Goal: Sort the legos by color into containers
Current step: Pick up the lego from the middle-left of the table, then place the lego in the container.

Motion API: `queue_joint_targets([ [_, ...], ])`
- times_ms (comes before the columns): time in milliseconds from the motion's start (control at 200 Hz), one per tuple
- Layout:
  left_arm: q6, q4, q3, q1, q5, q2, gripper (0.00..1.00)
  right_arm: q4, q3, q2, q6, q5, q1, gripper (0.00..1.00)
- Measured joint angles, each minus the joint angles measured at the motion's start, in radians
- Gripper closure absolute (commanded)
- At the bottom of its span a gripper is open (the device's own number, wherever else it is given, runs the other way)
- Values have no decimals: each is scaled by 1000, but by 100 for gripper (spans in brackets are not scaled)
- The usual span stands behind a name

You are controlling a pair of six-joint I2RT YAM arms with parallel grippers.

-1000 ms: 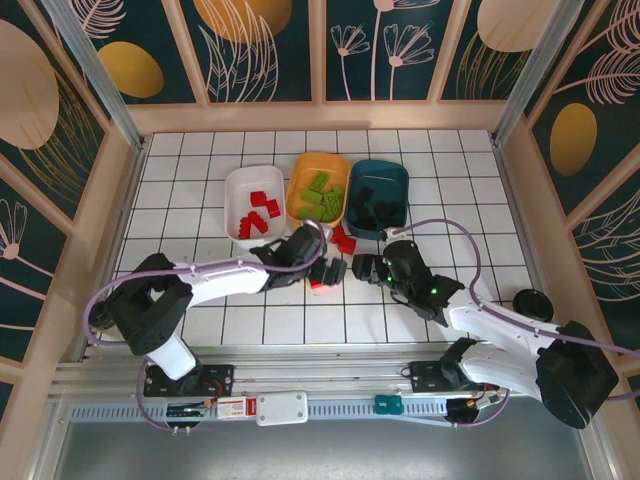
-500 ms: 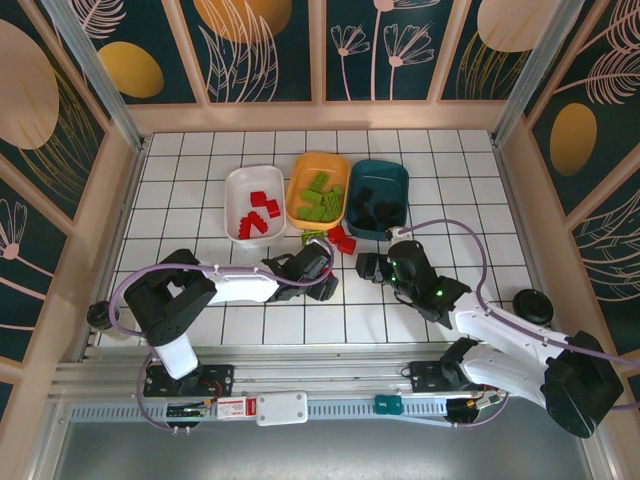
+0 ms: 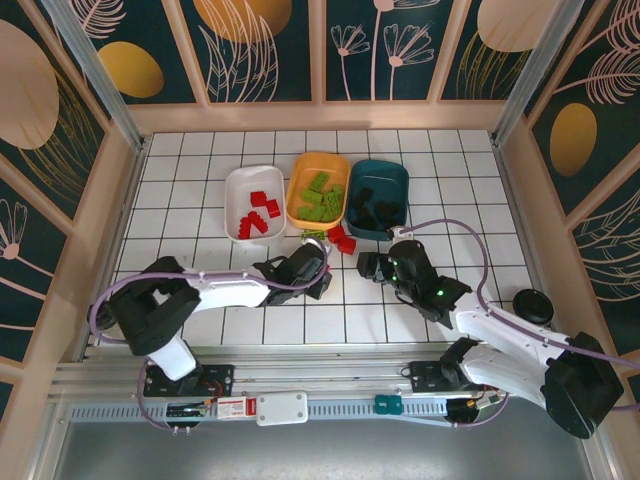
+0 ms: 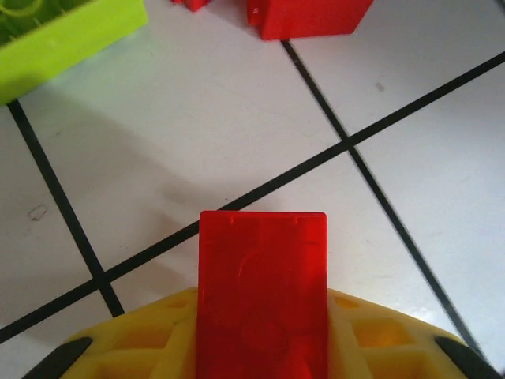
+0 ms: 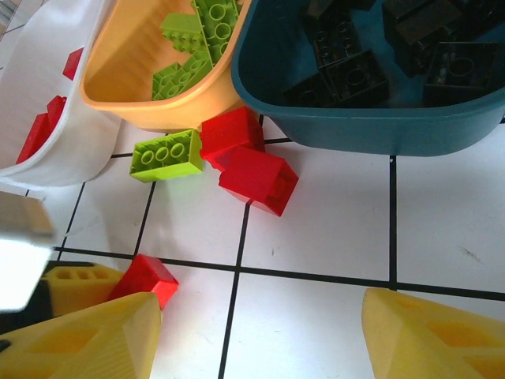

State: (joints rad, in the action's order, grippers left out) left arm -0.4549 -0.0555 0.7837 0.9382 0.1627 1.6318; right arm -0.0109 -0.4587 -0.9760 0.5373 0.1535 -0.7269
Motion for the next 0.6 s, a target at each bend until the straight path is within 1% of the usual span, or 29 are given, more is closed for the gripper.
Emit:
queue_joint_targets([
  [45,-12,1,0,-18,12,-37,87,0,0,0,0,-1,0,31],
  [100,-34,2,0,-63,23,-93,88,0,0,0,0,-1,0,31],
  [165,-67,0,-1,-145,42,-162,88,2,0,-3,0,-2,0,31],
  [250,-104,-5,1,-261,98,-229,87,6,0,-13,0,-5,0,31],
  [320,-128,-6,15,-329,134,-238,86,7,0,-21,0,-6,0,31],
  [385,-146,-6,42,-379,138,-212,86,7,0,-24,0,-10,0,31],
  [445,-161,-11,77,-423,134,-167,82,8,0,-25,0,-14,0,31],
  [475,-168,-14,97,-447,132,-137,78,8,0,-26,0,-16,0,31],
  [531,-179,-17,132,-484,126,-80,70,7,0,-29,0,-16,0,31],
  [601,-191,-14,180,-521,119,-11,55,7,0,-35,0,-17,0,29],
])
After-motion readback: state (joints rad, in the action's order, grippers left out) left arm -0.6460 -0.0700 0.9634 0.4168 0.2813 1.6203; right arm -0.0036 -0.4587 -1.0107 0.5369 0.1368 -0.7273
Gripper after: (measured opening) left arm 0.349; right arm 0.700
